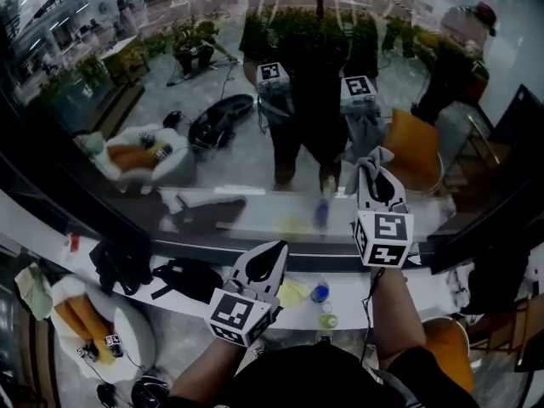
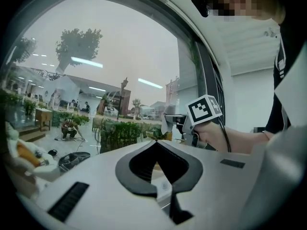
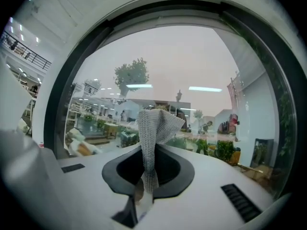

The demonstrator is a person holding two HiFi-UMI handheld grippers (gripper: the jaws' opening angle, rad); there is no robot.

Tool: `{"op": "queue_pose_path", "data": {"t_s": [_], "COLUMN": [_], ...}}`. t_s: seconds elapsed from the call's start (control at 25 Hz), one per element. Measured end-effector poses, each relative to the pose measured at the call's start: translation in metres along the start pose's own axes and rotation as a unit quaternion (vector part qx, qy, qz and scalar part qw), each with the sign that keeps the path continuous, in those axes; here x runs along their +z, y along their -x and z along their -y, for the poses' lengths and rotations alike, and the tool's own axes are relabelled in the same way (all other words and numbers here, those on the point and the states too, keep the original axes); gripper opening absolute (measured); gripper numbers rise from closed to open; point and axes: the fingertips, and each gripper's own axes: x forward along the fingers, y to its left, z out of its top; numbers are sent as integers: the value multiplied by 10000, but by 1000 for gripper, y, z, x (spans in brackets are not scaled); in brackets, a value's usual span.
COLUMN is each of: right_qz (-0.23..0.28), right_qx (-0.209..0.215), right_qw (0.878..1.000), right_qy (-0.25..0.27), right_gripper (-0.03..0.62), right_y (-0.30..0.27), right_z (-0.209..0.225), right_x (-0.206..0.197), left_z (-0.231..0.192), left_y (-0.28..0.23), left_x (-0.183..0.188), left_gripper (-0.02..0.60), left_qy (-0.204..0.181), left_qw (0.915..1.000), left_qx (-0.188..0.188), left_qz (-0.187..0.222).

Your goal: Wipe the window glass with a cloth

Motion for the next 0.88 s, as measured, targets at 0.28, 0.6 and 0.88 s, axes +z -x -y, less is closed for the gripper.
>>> {"op": "queue_pose_path", "data": {"t_s": [0.28,0.6,0.88], "right_qz": [-1,-27,21], "right_qx": [334,867,1208], "right_qw": [9994,9962,9927], "right_qy": [45,109,32], "right_gripper": [52,52,52], "right_y": [-16,-38,-56], "right_z": [-70,-152,-221], "right_x": [5,11,15], "left_z": [-37,-78,-120], "left_y": [38,80,123], "left_x": [-5,-10,-20], "left_gripper": [8,8,8], "left_qy": [84,158,175], "left_qw": [9996,9979,9946], "left_qx": [258,634,1019], "left_qz": [31,26,-59]}}
